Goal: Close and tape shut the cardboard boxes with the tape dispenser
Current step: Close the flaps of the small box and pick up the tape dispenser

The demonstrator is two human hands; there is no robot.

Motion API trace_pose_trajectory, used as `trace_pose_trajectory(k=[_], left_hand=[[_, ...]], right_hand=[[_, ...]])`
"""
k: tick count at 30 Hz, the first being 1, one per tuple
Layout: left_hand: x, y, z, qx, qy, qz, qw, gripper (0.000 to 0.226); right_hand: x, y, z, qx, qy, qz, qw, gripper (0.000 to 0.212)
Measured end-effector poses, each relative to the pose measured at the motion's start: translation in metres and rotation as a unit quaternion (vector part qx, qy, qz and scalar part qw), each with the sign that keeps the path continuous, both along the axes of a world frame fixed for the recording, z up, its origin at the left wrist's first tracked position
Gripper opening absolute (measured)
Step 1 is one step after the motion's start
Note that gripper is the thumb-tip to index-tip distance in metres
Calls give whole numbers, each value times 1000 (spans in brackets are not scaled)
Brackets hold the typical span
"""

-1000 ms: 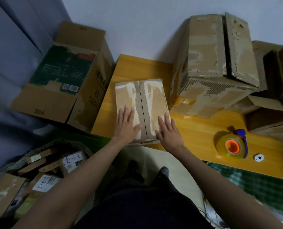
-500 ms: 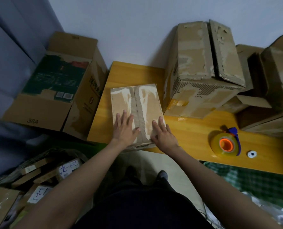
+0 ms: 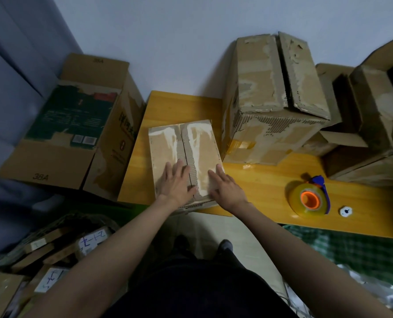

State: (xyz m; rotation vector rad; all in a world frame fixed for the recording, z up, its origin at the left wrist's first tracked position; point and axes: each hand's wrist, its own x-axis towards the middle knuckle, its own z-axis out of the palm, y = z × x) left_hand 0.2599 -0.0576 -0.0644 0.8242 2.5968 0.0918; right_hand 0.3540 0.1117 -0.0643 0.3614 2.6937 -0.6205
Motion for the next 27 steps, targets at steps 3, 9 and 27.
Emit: trace_pose_trajectory(k=[3, 9, 27], left_hand=[[1, 4, 2, 26, 30, -1, 999, 76], [3, 31, 10, 60, 56, -23, 996, 69], [85, 164, 4, 15, -21, -116, 993, 64]], right_hand=[[6, 6, 3, -17, 54, -37, 998, 56], [29, 31, 4, 21, 81, -79, 993, 43], [146, 220, -35, 38, -49, -376, 924, 50]])
